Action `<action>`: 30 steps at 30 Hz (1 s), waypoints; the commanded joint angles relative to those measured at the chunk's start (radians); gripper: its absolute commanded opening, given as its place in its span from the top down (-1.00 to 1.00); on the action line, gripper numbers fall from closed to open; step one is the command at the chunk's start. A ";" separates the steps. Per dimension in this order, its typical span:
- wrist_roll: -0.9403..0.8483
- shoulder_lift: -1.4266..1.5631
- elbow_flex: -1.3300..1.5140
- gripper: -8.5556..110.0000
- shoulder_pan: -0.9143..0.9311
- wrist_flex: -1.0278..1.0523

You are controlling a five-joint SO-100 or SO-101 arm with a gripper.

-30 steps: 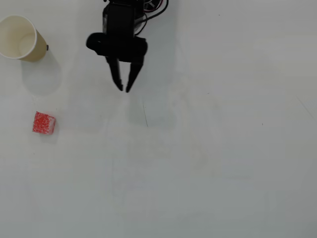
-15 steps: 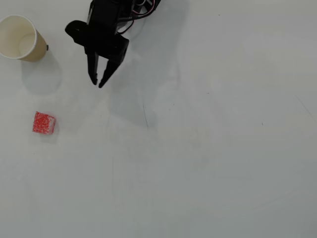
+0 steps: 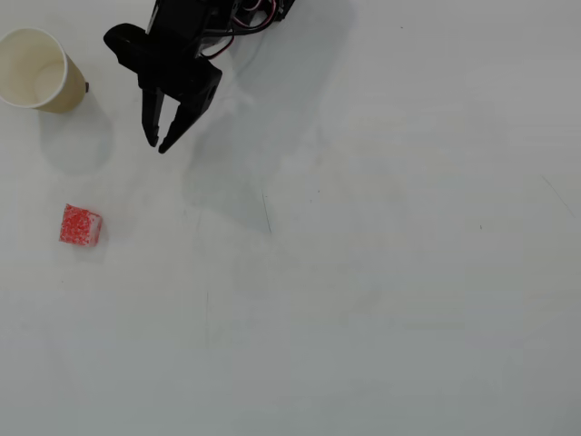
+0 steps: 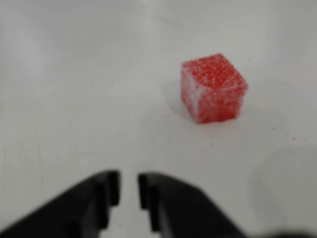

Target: Pick up the cube and drop it in the cup.

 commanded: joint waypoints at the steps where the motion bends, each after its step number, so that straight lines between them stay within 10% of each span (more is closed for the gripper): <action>1: -0.011 0.038 0.035 0.84 0.002 -0.044; 30: -0.012 -0.606 -0.442 0.39 0.109 -0.156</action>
